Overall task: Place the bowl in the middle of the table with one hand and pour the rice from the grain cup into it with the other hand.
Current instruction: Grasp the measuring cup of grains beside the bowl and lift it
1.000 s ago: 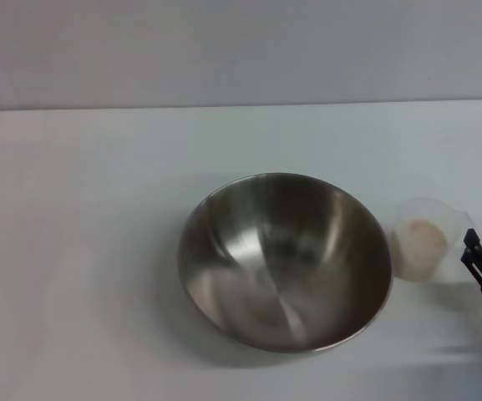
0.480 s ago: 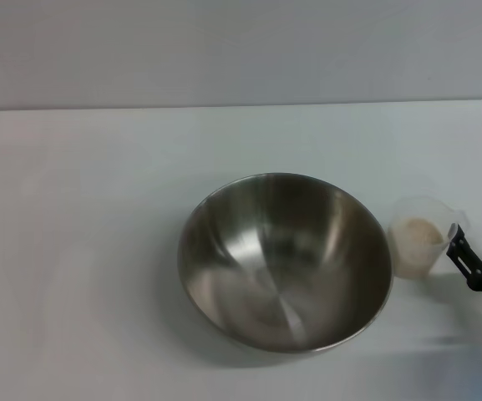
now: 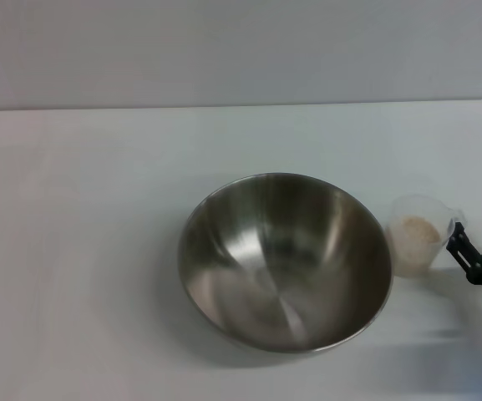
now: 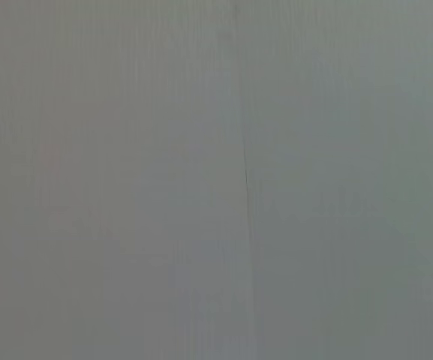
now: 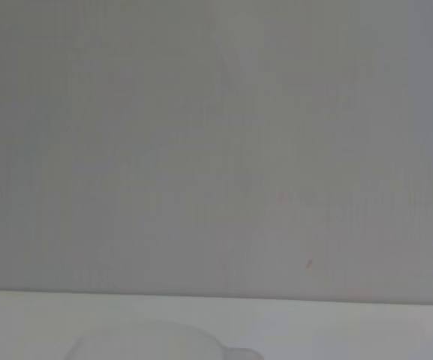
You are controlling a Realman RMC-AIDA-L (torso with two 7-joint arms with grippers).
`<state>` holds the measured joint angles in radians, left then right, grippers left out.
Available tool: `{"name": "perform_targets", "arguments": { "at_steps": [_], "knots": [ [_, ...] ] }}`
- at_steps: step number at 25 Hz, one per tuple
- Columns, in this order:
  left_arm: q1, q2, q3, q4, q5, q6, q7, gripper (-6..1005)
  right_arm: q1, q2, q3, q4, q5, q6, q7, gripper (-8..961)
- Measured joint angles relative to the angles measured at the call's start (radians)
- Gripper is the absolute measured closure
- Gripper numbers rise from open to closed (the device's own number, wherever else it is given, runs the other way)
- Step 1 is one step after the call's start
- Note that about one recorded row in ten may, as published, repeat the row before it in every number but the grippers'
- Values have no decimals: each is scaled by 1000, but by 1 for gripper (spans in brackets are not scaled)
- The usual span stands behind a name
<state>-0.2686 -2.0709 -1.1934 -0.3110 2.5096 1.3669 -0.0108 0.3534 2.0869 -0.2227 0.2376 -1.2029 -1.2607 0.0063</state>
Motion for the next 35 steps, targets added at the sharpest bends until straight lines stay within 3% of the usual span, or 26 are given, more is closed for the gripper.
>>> {"name": "perform_targets", "arguments": {
  "at_steps": [9, 19, 25, 35],
  "knots": [
    [0, -1, 5, 7, 0, 0, 0, 141, 12, 1, 0, -7, 2, 17, 0, 127],
    [0, -2, 7, 12, 0, 0, 0, 141, 13, 1, -9, -5, -4, 0, -4, 226],
    [-1, -2, 8, 12, 0, 0, 0, 141, 13, 1, -9, -2, -5, -1, -6, 423],
    [-1, -2, 8, 15, 0, -1, 0, 141, 20, 1, -12, -2, -16, 8, -7, 588]
  ]
}}
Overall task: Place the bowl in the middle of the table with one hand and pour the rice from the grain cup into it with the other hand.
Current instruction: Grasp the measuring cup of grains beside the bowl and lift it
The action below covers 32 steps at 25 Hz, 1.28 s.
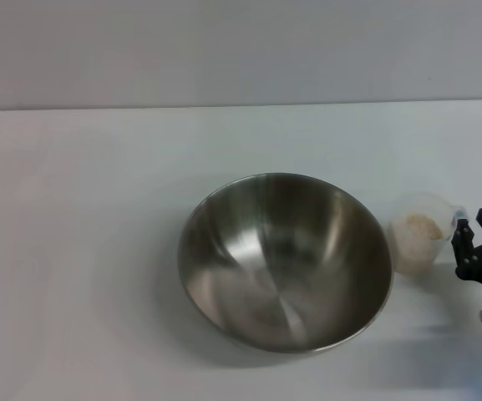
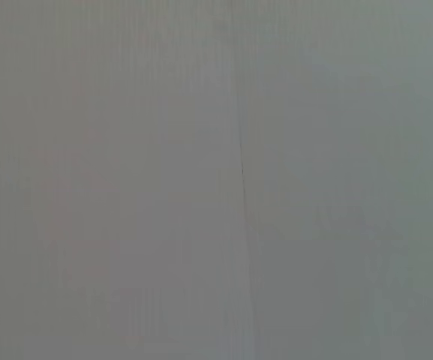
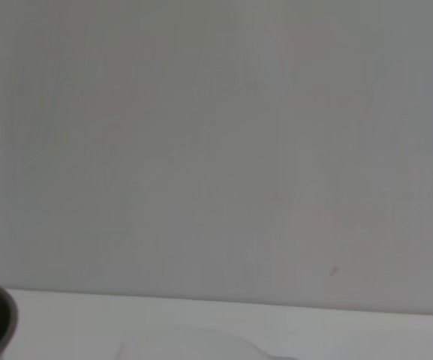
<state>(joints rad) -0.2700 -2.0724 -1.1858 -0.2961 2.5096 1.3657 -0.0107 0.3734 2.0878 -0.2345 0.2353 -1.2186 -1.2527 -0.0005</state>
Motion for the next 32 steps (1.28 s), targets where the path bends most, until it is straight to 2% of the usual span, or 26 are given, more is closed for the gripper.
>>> {"name": "perform_targets", "arguments": {
  "at_steps": [9, 20, 24, 27, 32],
  "knots": [
    [-5, 0, 0, 9, 0, -1, 0, 141, 2, 1, 0, -1, -3, 2, -1, 801],
    [-6, 0, 2, 9, 0, -1, 0, 141, 1, 2, 8, -1, -3, 1, -1, 953],
    [-7, 0, 2, 9, 0, -1, 0, 141, -15, 2, 11, 1, -2, -54, -1, 953],
    [-8, 0, 2, 9, 0, -1, 0, 141, -48, -1, 10, 5, -2, -182, -1, 953],
    [-8, 0, 2, 16, 0, -1, 0, 141, -65, -5, 1, 7, -2, -286, -1, 954]
  ]
}}
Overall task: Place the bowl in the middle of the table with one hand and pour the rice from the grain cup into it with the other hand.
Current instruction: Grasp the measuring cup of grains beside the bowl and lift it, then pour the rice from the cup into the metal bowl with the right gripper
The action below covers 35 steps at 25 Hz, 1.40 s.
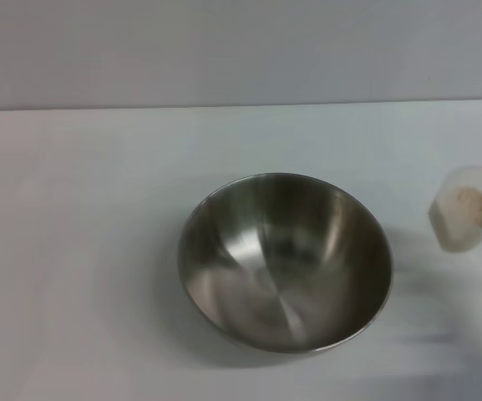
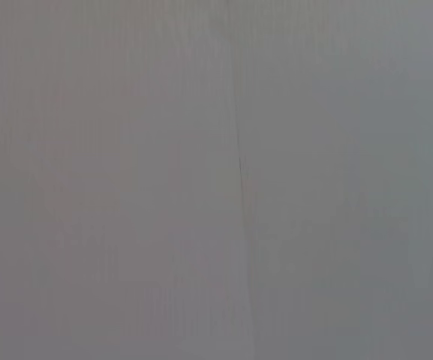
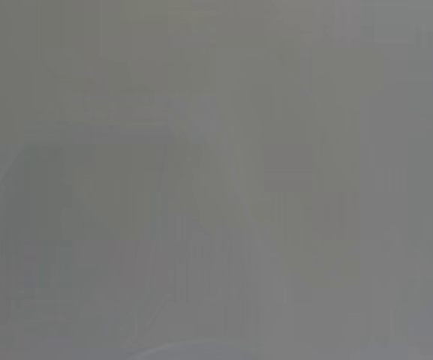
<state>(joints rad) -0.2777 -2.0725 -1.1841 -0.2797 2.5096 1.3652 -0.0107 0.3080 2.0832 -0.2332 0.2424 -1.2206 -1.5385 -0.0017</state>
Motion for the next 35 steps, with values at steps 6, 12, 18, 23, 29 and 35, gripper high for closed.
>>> {"name": "perform_targets", "arguments": {
  "at_steps": [6, 12, 18, 23, 29, 35],
  "knots": [
    [-1, 0, 0, 7, 0, -2, 0, 141, 3, -2, -4, -26, -10, -124, -1, 954],
    [0, 0, 0, 8, 0, -11, 0, 141, 77, -2, -5, -59, -25, -141, -67, 953],
    [1, 0, 0, 8, 0, -12, 0, 141, 167, -2, -15, -71, -65, -109, -148, 952],
    [1, 0, 0, 7, 0, -12, -2, 141, 212, -1, -16, -58, -105, -71, -301, 951],
    [2, -1, 0, 6, 0, -12, -4, 141, 233, 0, -14, -21, -177, -38, -464, 949],
    [4, -2, 0, 6, 0, -12, -4, 141, 233, 0, -10, 60, -212, -39, -723, 948]
  ]
}}
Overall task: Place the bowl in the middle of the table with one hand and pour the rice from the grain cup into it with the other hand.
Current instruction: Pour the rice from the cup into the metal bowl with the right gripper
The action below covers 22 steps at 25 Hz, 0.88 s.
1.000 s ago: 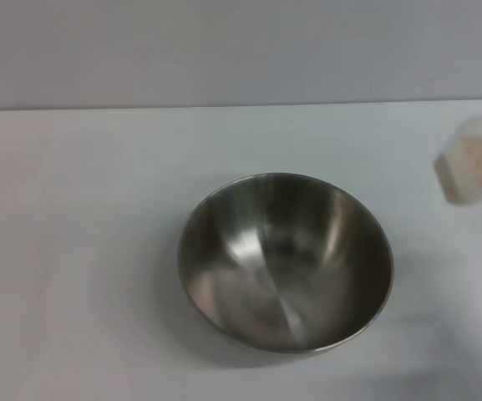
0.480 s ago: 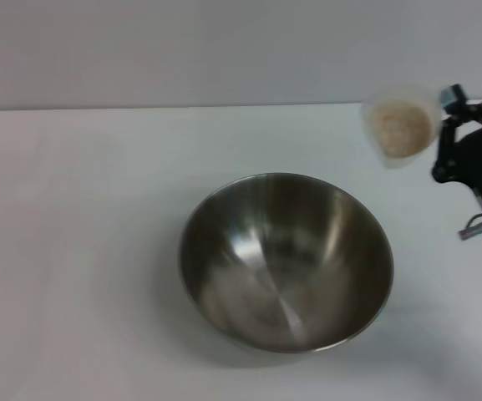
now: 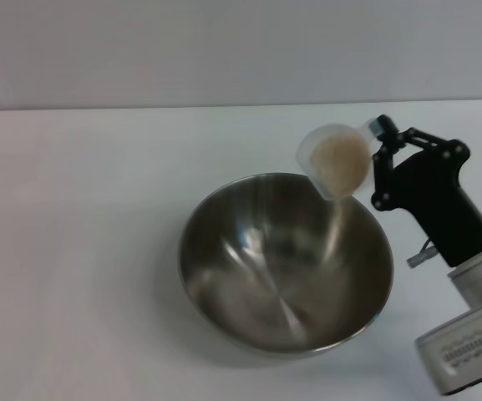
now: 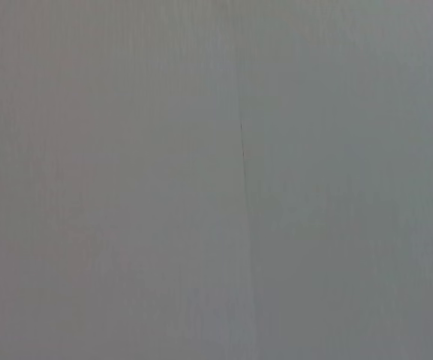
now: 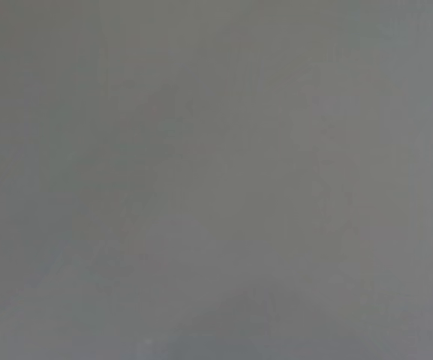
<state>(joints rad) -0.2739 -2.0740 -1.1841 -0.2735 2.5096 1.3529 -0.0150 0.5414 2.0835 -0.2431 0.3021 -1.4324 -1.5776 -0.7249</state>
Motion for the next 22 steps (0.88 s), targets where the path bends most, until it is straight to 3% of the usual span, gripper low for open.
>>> {"name": "perform_targets", "arguments": {
  "at_steps": [13, 22],
  "knots": [
    [-3, 0, 0, 2, 0, 0, -3, 141, -3, 3, 3, 103, -20, -19, -391, 945],
    [-2, 0, 0, 2, -3, 0, -4, 141, -16, 4, -2, 115, -69, -40, -519, 943]
  ]
}}
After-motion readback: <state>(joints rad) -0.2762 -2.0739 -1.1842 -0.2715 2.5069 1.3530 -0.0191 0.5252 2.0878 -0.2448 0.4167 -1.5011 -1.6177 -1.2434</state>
